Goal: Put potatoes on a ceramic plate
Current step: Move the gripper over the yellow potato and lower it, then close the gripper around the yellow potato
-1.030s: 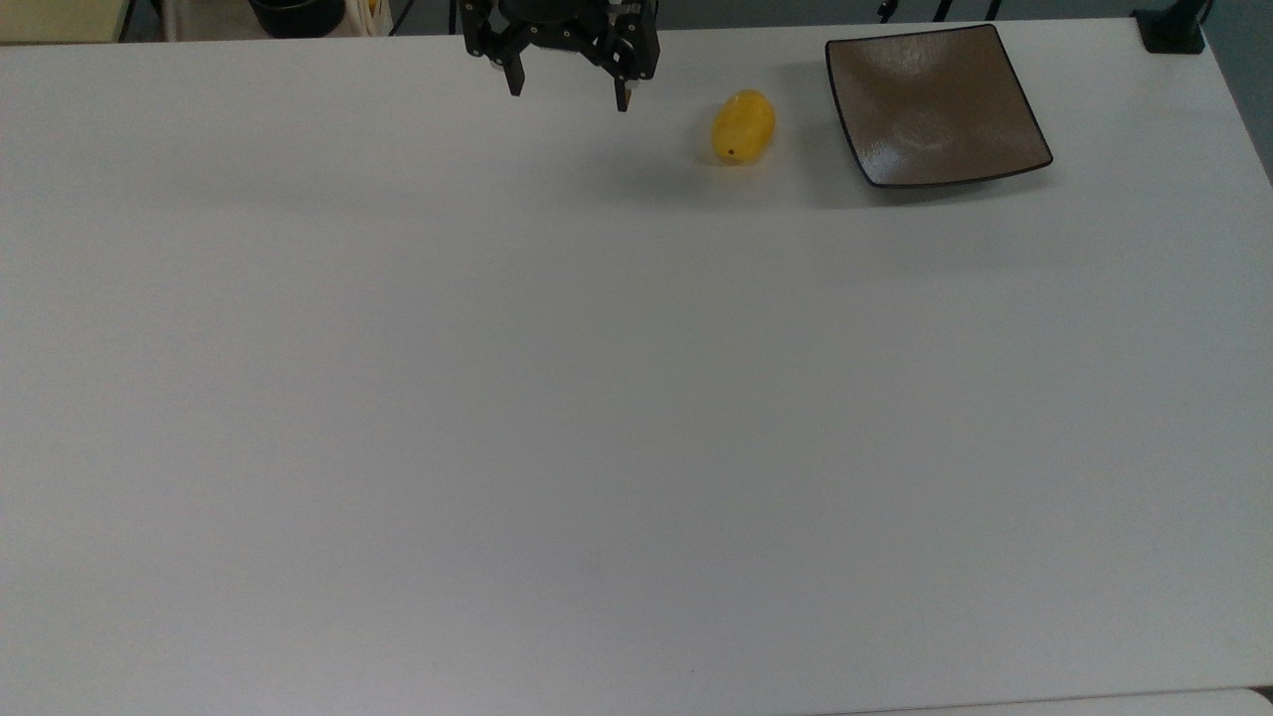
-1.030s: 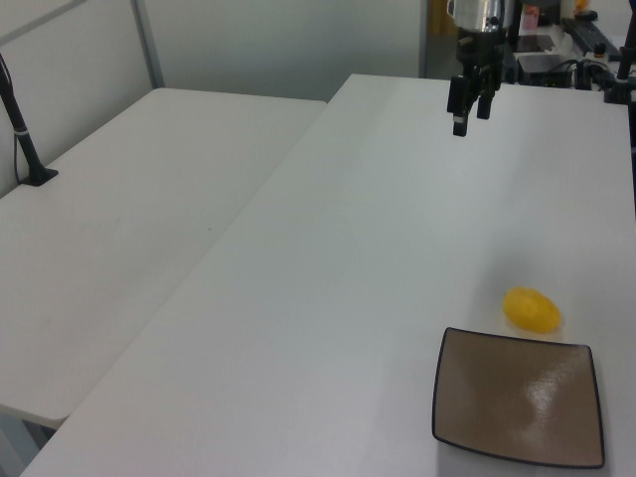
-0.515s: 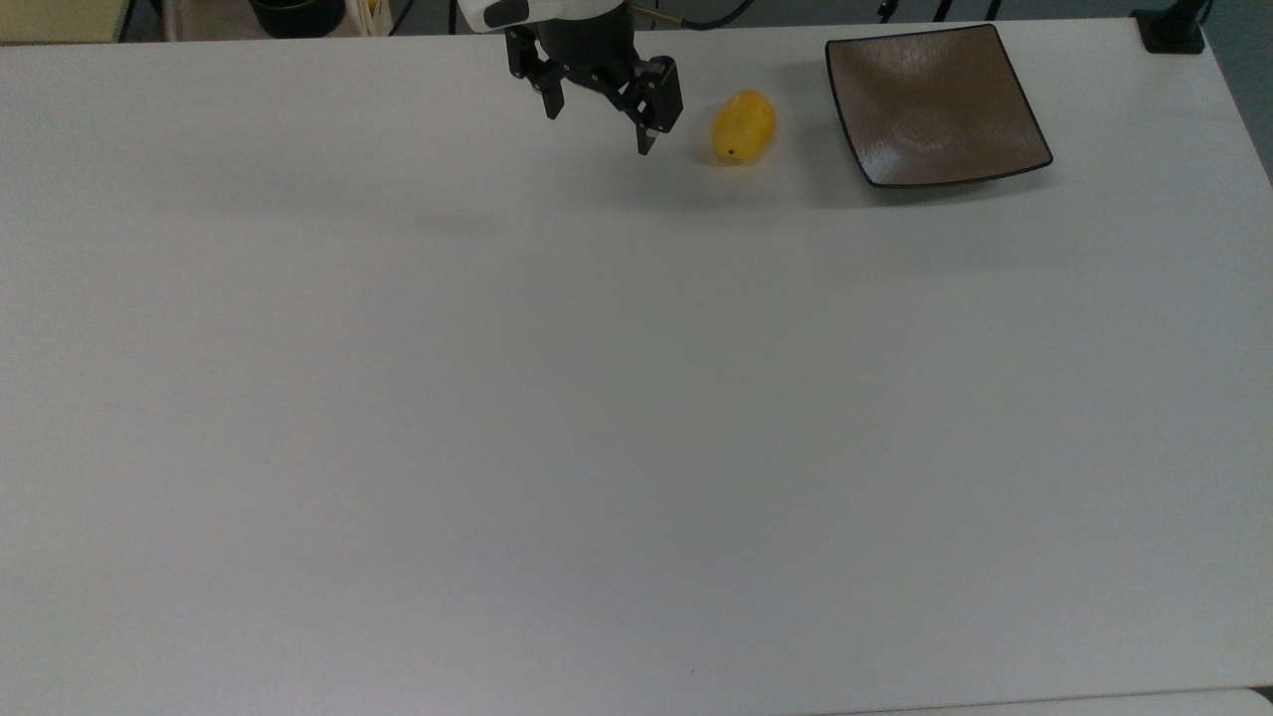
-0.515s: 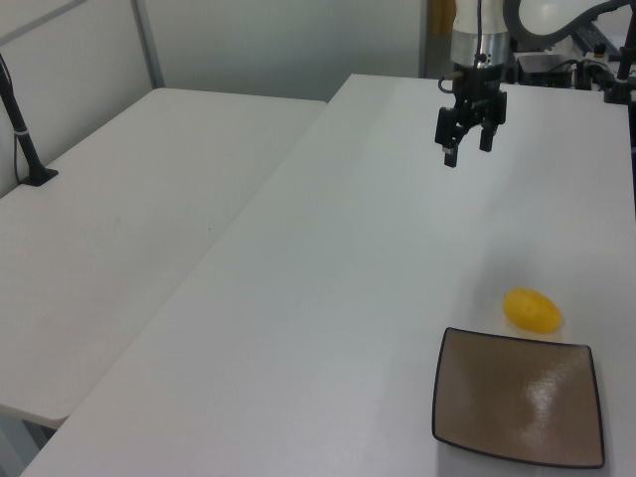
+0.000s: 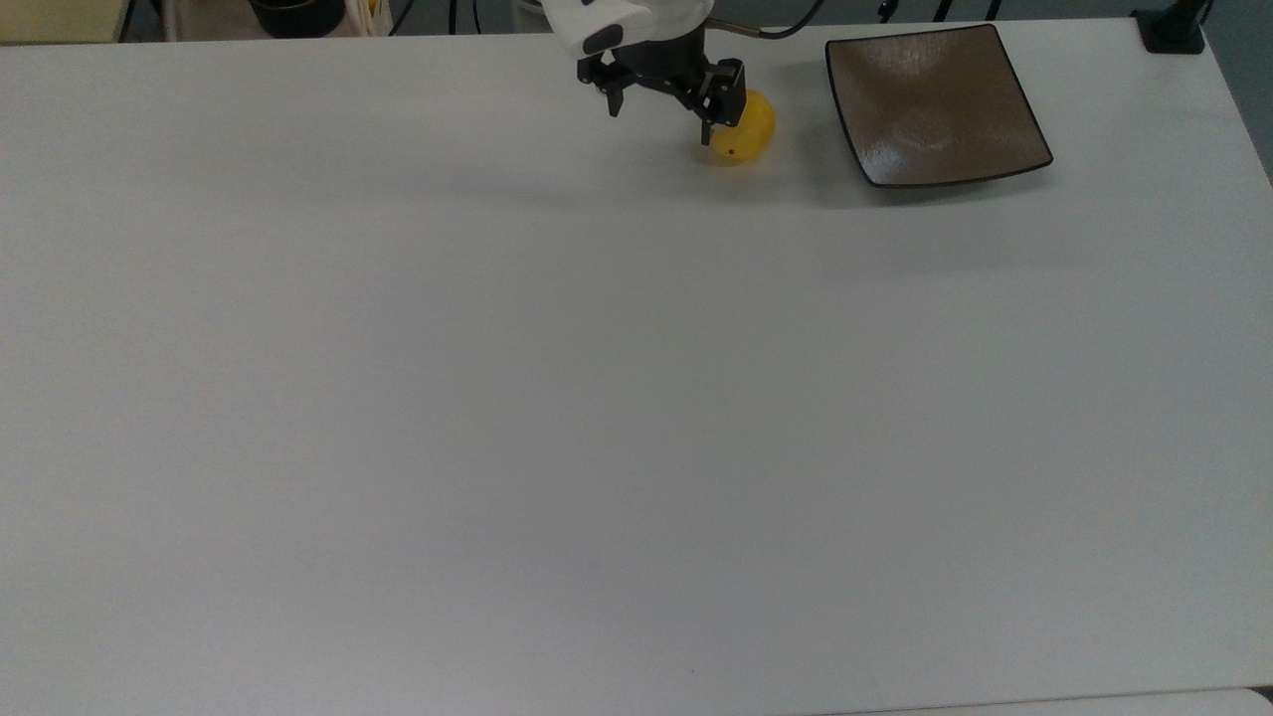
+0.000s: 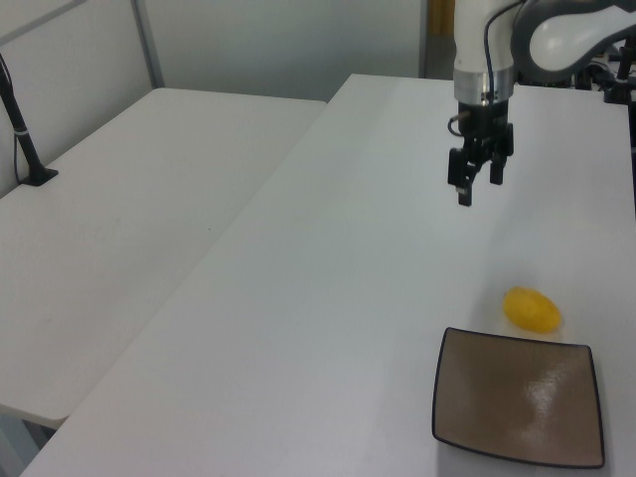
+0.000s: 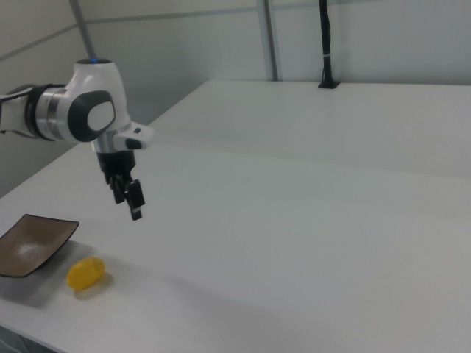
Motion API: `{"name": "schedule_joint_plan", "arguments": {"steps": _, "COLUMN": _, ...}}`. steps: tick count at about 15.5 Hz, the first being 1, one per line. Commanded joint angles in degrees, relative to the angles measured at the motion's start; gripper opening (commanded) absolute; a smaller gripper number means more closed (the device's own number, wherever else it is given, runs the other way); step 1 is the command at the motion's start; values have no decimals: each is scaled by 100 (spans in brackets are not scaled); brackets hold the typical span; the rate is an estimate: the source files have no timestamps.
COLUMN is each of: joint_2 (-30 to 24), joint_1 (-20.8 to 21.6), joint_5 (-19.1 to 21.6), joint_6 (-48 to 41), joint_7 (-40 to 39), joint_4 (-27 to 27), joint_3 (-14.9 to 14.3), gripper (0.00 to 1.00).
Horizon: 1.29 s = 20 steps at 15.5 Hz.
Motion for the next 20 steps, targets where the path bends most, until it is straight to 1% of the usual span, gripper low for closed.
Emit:
{"name": "schedule_joint_plan", "arguments": {"steps": 1, "joint_2": -210, "joint_1": 0, "joint_5": 25, "joint_6": 263, "joint_7": 63, "joint_4": -494, "joint_3": 280, "gripper": 100}}
{"name": "schedule_joint_plan", "arguments": {"steps": 3, "joint_2": -245, "joint_1": 9, "joint_5": 25, "joint_6": 509, "joint_7": 63, "joint_4": -696, "joint_3": 429, "gripper": 100}}
{"name": "schedule_joint_plan", "arguments": {"steps": 4, "joint_2": -237, "joint_1": 0, "joint_5": 25, "joint_6": 536, "joint_7": 55, "joint_4": -741, "joint_3": 491, "gripper": 100}}
{"name": "schedule_joint_plan", "arguments": {"steps": 6, "joint_2": -219, "joint_1": 9, "joint_5": 25, "joint_6": 545, "joint_7": 55, "joint_4": -819, "joint_3": 518, "gripper": 100}}
{"name": "schedule_joint_plan", "arguments": {"steps": 8, "joint_2": -202, "joint_1": 18, "joint_5": 25, "joint_6": 554, "joint_7": 55, "joint_4": -925, "joint_3": 675, "gripper": 100}}
{"name": "schedule_joint_plan", "arguments": {"steps": 11, "joint_2": -193, "joint_1": 44, "joint_5": 42, "joint_6": 563, "joint_7": 55, "joint_4": -1074, "joint_3": 799, "gripper": 100}}
{"name": "schedule_joint_plan", "arguments": {"steps": 13, "joint_2": -167, "joint_1": 44, "joint_5": 51, "joint_6": 685, "joint_7": 63, "joint_4": -1154, "joint_3": 948, "gripper": 100}}
{"name": "schedule_joint_plan", "arguments": {"steps": 16, "joint_2": -88, "joint_1": 149, "joint_5": 51, "joint_6": 1203, "joint_7": 81, "joint_4": -1400, "joint_3": 1028, "gripper": 100}}
{"name": "schedule_joint_plan", "arguments": {"steps": 20, "joint_2": 62, "joint_1": 246, "joint_5": 51, "joint_6": 1275, "joint_7": 63, "joint_4": -1435, "joint_3": 1045, "gripper": 100}}
